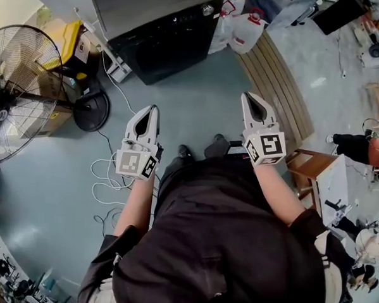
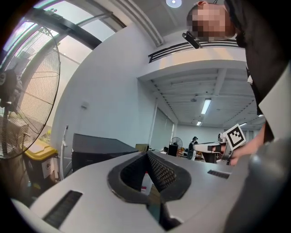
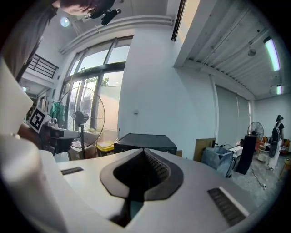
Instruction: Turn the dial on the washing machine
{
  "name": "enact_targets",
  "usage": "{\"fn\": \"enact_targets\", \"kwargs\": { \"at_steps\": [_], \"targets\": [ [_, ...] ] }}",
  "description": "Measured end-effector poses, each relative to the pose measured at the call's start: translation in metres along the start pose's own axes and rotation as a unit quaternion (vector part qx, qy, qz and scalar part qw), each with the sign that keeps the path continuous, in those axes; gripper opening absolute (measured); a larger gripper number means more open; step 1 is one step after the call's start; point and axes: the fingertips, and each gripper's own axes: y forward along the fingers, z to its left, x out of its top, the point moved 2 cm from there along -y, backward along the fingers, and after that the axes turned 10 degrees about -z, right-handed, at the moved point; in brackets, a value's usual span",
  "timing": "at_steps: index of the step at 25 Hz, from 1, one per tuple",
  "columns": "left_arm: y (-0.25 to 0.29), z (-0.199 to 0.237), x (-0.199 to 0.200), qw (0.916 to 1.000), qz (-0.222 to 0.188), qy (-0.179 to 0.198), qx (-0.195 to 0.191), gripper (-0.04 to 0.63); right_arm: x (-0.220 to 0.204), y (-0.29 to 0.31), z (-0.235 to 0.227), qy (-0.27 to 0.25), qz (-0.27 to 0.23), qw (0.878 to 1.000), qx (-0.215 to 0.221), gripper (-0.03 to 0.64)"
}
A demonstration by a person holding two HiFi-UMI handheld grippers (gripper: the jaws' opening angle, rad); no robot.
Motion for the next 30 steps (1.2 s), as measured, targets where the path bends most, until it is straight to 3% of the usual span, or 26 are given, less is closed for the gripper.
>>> {"fn": "enact_targets", "kwargs": {
  "at_steps": [8, 13, 18, 23, 30],
  "targets": [
    [-0.004, -0.046, 0.013, 0.9997, -0.013, -0.003, 0.022, 0.014, 0.013, -0.023, -0.014, 0.022, -0.023, 0.998, 0.057, 0.02],
    [0.012, -0.094, 0.006, 0.9991, -0.01, -0.028, 0.031, 0.014, 0.011, -0.058, -0.052, 0.044, -0.039, 0.996, 0.07, 0.02],
    [0.022, -0.137, 0.0, 0.9995, 0.011, -0.002, 0.031, 0.014, 0.003, -0.08, -0.084, 0.048, -0.043, 0.995, 0.081, 0.02],
    [0.019, -0.152, -0.017, 0.9987, 0.023, 0.012, 0.043, 0.014, -0.014, -0.092, -0.082, 0.079, -0.029, 0.993, 0.079, 0.02],
    [0.011, -0.146, -0.01, 0.9986, 0.023, 0.021, 0.042, 0.014, -0.012, -0.087, -0.054, 0.06, -0.022, 0.995, 0.08, 0.02]
  ]
}}
